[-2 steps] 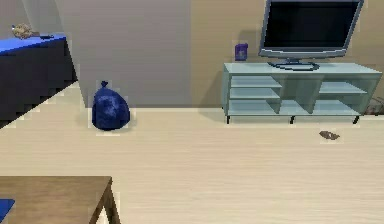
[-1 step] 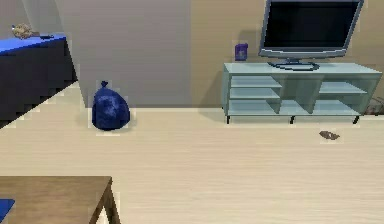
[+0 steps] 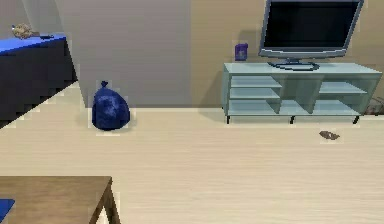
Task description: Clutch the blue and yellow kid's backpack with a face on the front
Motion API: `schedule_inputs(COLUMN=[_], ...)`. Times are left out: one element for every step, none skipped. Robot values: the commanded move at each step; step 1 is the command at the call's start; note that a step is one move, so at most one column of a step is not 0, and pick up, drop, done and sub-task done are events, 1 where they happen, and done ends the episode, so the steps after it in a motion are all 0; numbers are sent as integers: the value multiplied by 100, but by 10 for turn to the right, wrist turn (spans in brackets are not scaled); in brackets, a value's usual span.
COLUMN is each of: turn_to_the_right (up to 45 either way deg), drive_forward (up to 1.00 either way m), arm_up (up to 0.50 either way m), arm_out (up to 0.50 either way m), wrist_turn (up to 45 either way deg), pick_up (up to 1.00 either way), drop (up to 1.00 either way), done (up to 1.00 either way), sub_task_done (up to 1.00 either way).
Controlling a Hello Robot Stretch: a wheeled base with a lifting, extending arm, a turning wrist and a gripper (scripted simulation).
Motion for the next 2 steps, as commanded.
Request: schedule_inputs(turn_to_the_right=[0, 0], drive_forward=[0, 0], arm_up=[-30, 0], arm_out=[0, 0], wrist_turn=[0, 0], pick_up=[0, 100], drop=[0, 0], done=[0, 0], sub_task_done=[0, 0])
